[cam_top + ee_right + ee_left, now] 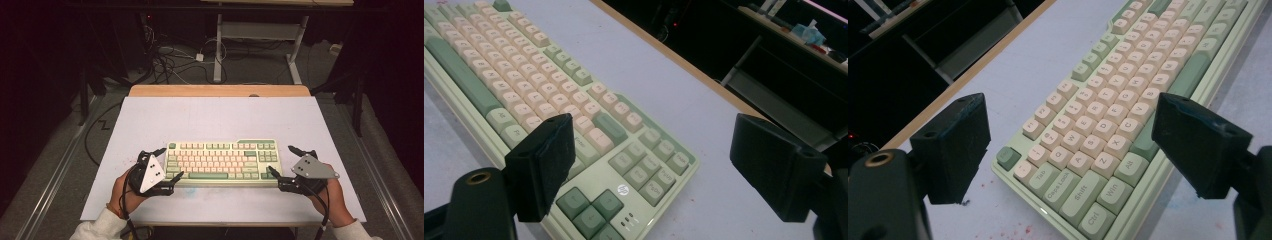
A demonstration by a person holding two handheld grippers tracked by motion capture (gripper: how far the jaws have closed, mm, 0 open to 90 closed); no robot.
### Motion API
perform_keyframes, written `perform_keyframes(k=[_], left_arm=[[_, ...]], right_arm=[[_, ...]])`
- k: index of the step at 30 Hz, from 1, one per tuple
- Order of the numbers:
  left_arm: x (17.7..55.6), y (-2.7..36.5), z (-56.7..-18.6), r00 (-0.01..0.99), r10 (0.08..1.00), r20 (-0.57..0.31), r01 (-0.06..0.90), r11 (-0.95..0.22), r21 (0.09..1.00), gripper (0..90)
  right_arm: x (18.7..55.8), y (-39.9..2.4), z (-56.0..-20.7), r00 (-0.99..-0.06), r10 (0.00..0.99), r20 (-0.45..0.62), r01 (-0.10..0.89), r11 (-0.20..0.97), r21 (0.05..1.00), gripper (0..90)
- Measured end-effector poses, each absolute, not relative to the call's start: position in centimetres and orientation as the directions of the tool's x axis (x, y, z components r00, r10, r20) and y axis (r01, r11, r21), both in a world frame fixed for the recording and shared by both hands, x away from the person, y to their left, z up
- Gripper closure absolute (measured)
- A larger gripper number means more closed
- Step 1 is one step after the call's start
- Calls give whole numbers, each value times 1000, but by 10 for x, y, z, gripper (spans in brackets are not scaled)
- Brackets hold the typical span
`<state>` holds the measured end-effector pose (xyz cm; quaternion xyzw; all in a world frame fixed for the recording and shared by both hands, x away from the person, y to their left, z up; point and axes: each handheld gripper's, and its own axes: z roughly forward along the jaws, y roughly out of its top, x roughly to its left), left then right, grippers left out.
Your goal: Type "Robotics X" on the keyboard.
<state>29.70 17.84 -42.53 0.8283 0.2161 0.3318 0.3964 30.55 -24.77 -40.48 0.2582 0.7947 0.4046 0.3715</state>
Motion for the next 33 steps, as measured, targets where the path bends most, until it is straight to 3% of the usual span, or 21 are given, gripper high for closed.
perform_keyframes(k=[33], left_arm=[[288, 207, -443, 667, 655, 357, 150, -587, 796, 152]], right_arm=[[294, -278, -419, -549, 744, -382, 140, 532, 835, 187]])
